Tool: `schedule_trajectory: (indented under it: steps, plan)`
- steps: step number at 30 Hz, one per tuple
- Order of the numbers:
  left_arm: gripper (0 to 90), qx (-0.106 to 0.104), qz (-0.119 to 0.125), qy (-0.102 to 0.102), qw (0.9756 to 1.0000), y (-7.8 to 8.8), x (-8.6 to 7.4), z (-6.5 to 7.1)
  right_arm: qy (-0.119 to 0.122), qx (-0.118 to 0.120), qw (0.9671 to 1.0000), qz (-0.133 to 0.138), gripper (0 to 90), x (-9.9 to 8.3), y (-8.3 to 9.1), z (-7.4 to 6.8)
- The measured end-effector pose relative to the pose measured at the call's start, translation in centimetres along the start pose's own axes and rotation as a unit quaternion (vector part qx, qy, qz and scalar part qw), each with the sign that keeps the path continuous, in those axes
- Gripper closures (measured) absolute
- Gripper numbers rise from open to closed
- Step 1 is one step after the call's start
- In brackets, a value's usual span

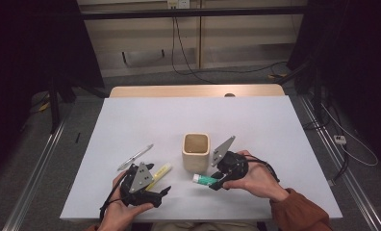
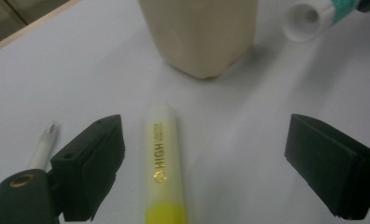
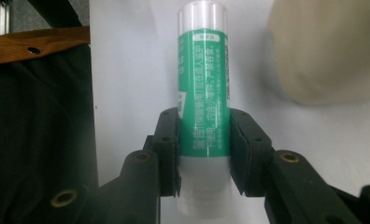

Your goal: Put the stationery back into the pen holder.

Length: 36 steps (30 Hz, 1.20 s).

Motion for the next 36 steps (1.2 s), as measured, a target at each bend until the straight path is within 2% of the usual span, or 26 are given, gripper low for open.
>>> schedule_trajectory:
  steps: [2,5,7,11,13,15,16,17,18,20,22,24,26,30,31,32,33,34,36]
  plan:
    - [12.5,0.005,-0.011,-0.03,0.9995,0.0,0.1,0.3,0.003,0.003,1.0,-0.005,65.9,0.5,-0.4,-0.2]
    - [16.1,0.002,-0.022,-0.062,0.9978,-0.1,0.3,0.5,0.006,0.004,0.9999,-0.009,65.9,1.0,-0.9,-0.4]
    - [15.7,0.007,-0.026,-0.077,0.9967,-0.3,0.4,0.6,0.007,0.004,0.9999,-0.013,65.9,1.3,-1.3,-0.5]
    - [15.2,0.014,-0.04,-0.112,0.9928,-0.6,0.7,0.8,0.009,0.005,0.9998,-0.016,65.9,1.9,-1.7,-0.7]
    - [15.3,0.021,-0.042,-0.138,0.9893,-0.8,1.0,0.8,0.007,0.004,0.9998,-0.018,65.9,2.1,-1.9,-0.8]
    - [15.3,0.041,-0.038,-0.144,0.988,-1.1,1.3,0.8,0.006,0.004,0.9998,-0.018,65.9,2.3,-2.0,-0.8]
    - [15.3,0.046,-0.038,-0.138,0.9886,-1.3,1.3,0.9,0.007,0.003,0.9998,-0.019,65.9,2.5,-2.0,-0.8]
    - [15.5,0.044,-0.037,-0.143,0.9881,-1.5,1.4,1.0,0.004,0.004,0.9998,-0.018,65.9,2.6,-2.1,-0.8]
    - [16.4,0.048,-0.039,-0.157,0.9856,-1.6,1.4,1.2,0.007,0.004,0.9998,-0.02,65.9,2.7,-2.2,-0.8]
    - [17.2,0.07,-0.045,-0.194,0.9774,-1.4,1.5,1.6,0.009,0.003,0.9998,-0.02,65.9,3.0,-2.3,-0.9]
    - [18.0,0.073,-0.049,-0.211,0.9735,-1.5,1.5,2.1,0.007,0.003,0.9998,-0.02,65.9,3.2,-2.3,-0.9]
    - [19.9,0.076,-0.068,-0.249,0.963,-1.6,1.4,2.6,0.007,0.003,0.9998,-0.018,65.9,3.3,-2.5,-1.0]
    - [25.5,0.067,-0.072,-0.263,0.9597,-1.9,1.5,3.0,0.009,0.002,0.9998,-0.02,65.9,3.5,-2.6,-1.1]
    - [26.1,0.08,-0.081,-0.291,0.9501,-2.3,1.9,3.5,0.011,0.003,0.9997,-0.021,65.9,3.6,-2.7,-1.2]
    - [26.8,0.081,-0.082,-0.292,0.9496,-2.4,1.9,3.6,0.009,0.004,0.9997,-0.02,65.9,3.7,-2.8,-1.3]
    - [28.1,0.083,-0.079,-0.29,0.9501,-2.5,2.1,3.8,0.009,0.004,0.9997,-0.022,65.9,3.7,-2.8,-1.3]
    - [29.1,0.086,-0.082,-0.3,0.9465,-2.5,2.3,3.8,0.009,0.005,0.9997,-0.022,65.9,3.8,-2.8,-1.3]
    - [29.8,0.094,-0.08,-0.303,0.9448,-2.6,2.4,4.0,0.009,0.006,0.9997,-0.024,65.9,3.9,-2.9,-1.3]
    - [35.9,0.109,-0.063,-0.307,0.9435,-2.7,2.7,4.2,0.009,0.005,0.9996,-0.027,65.9,4.0,-3.0,-1.3]
Point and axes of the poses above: each handheld gripper's, and its own axes: y roughly backward along the jaws, x roughly out of its top, z roughly to its right, the point moved 3 cm from there along -y, roughly forward along the jaws, and after that the axes turned 11 degrees about -y, right-handed, at the moved point
